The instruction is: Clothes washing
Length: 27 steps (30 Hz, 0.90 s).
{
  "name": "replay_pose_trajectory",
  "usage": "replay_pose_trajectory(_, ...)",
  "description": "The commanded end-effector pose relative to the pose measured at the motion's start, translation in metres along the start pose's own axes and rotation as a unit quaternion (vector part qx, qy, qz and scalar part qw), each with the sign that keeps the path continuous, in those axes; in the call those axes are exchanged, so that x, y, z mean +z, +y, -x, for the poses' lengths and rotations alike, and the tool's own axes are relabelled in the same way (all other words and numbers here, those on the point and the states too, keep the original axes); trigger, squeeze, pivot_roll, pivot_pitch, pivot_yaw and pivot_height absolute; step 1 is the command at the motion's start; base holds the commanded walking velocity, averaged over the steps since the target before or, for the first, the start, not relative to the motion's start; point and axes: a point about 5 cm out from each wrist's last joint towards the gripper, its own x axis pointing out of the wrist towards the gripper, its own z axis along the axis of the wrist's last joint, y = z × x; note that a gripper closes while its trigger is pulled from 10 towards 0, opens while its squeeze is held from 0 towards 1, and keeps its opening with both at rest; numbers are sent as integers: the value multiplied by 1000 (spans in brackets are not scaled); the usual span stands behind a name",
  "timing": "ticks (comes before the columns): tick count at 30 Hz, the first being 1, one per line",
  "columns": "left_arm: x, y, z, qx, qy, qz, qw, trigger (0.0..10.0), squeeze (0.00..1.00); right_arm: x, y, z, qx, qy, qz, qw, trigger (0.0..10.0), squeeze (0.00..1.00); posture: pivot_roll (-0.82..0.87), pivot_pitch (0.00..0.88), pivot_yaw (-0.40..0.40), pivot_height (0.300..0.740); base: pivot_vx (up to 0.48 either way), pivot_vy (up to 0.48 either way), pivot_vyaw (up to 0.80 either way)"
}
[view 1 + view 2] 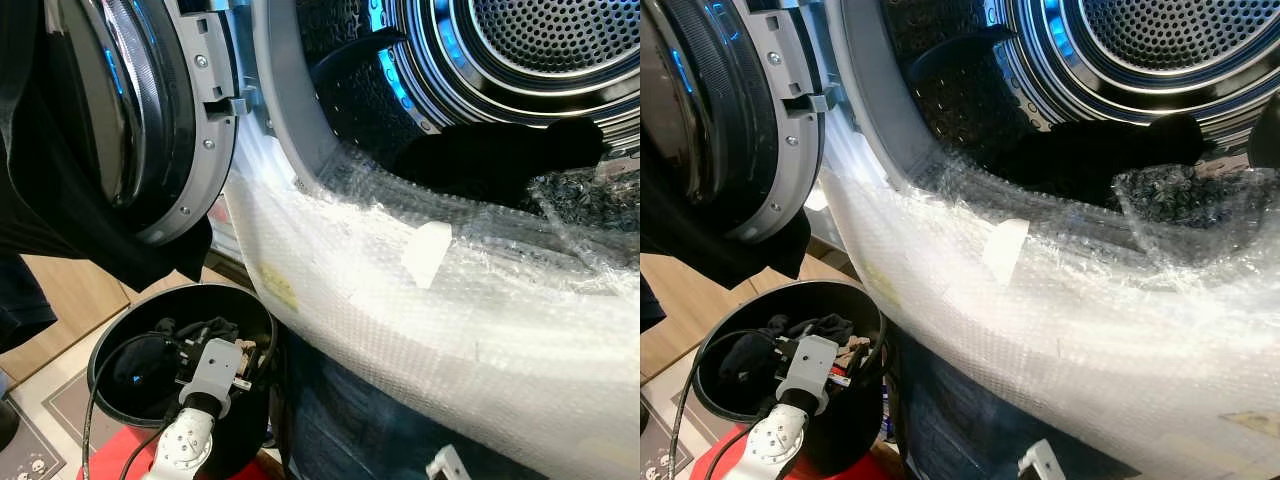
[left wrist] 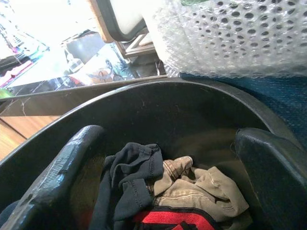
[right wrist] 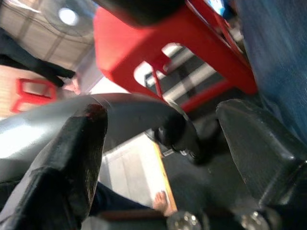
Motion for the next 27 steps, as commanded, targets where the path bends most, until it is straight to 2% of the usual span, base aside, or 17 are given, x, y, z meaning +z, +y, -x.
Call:
replay_pose_trajectory(1, -7, 0, 4, -2, 17, -1, 1000, 10000, 0, -4, -4, -5, -29, 7, 2, 1000, 10000, 0, -78, 4, 59, 740, 0, 0, 0)
replay_pose_trajectory(5, -7, 2, 4, 3, 18, 4, 1000, 10000, 0, -16, -12, -17, -106, 34, -5, 994, 10000, 0, -78, 5, 61, 740, 0, 0, 0)
replay_pose_trajectory(6, -7, 2, 4, 3, 18, 4, 1000, 10000, 0, -16, -12, -17, -106, 34, -5, 994, 10000, 0, -78, 5, 61, 740, 0, 0, 0)
replay_pose_trajectory(8, -7, 3, 4, 4, 18, 4, 1000, 10000, 0, -20, -16, -22, -161, 44, -24, 986, 10000, 0, -77, 4, 63, 740, 0, 0, 0)
replay_pose_trajectory(11, -6, 4, 3, 7, 17, 9, 1000, 10000, 0, -23, -16, -23, -177, 42, -27, 983, 10000, 0, -73, 4, 62, 740, 0, 0, 0)
replay_pose_trajectory(13, -4, 6, 2, 13, 14, 13, 1000, 10000, 0, -32, -20, -23, -230, 56, -46, 971, 10000, 0, -64, 3, 62, 740, 0, 0, 0)
replay_pose_trajectory(14, -4, 6, 2, 13, 14, 13, 1000, 10000, 0, -32, -20, -23, -230, 56, -46, 971, 10000, 0, -64, 3, 62, 740, 0, 0, 0)
replay_pose_trajectory(17, 1, 11, 1, 21, 4, 18, 1000, 10000, 0, -46, -21, -23, -298, 78, -61, 949, 10000, 0, -57, 5, 65, 740, 0, 0, 0)
replay_pose_trajectory(18, 1, 11, 1, 21, 4, 18, 1000, 10000, 0, -46, -21, -23, -298, 78, -61, 949, 10000, 0, -57, 5, 65, 740, 0, 0, 0)
replay_pose_trajectory(21, 10, 18, -3, 34, -13, 30, 999, 10000, 0, -56, -19, -25, -329, 87, -76, 937, 10000, 0, -44, 4, 70, 740, 0, 0, 0)
replay_pose_trajectory(24, 20, 25, -6, 45, -33, 37, 998, 10000, 0, -59, -16, -29, -328, 83, -80, 938, 10000, 0, -44, 5, 77, 740, 0, 0, 0)
replay_pose_trajectory(27, 35, 37, -9, 73, -62, 61, 994, 10000, 0, -66, -16, -26, -340, 84, -88, 933, 10000, 0, -46, 8, 86, 740, 0, 0, 0)
